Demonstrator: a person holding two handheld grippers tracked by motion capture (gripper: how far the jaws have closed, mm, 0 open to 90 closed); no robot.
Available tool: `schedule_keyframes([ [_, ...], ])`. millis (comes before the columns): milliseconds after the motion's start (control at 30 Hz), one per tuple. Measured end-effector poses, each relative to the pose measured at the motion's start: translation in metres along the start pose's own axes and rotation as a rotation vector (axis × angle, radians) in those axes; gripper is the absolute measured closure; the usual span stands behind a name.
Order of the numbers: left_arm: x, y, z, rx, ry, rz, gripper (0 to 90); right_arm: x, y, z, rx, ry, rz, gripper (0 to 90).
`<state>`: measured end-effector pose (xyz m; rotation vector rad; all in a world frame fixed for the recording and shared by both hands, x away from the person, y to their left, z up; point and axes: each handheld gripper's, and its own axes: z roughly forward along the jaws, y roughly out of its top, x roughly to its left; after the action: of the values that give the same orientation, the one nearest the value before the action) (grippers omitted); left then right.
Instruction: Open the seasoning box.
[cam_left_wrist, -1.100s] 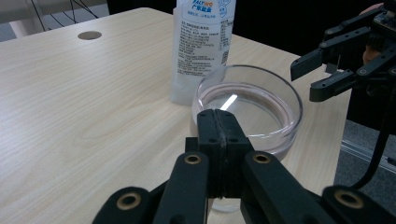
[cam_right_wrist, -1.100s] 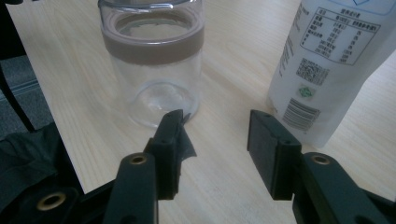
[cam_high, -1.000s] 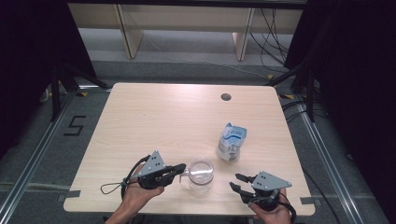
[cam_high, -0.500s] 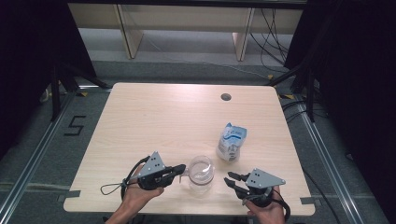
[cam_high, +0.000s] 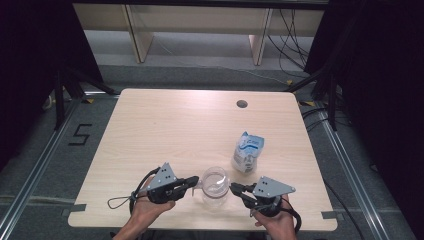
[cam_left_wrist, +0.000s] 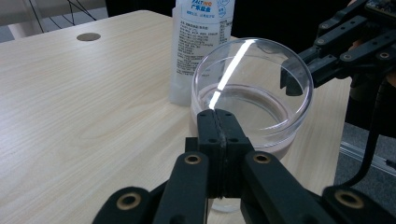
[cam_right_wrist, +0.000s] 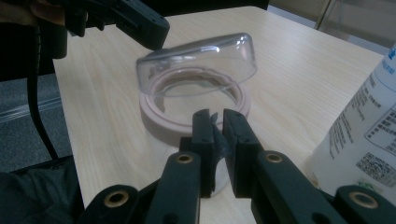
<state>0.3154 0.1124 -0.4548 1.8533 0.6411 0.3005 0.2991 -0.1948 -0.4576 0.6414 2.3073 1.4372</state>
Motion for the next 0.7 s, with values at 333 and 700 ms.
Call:
schedule_keyframes([
  [333, 0.001, 0.0, 0.0, -0.016, -0.016, -0.031, 74.0, 0.001, 0.009, 0.003, -0.011, -0.001, -0.016, 84.7],
  [700, -0.009, -0.001, -0.012, -0.027, 0.001, -0.012, 39.9, 0.003, 0.014, 0.005, -0.009, -0.005, -0.031, 84.7],
])
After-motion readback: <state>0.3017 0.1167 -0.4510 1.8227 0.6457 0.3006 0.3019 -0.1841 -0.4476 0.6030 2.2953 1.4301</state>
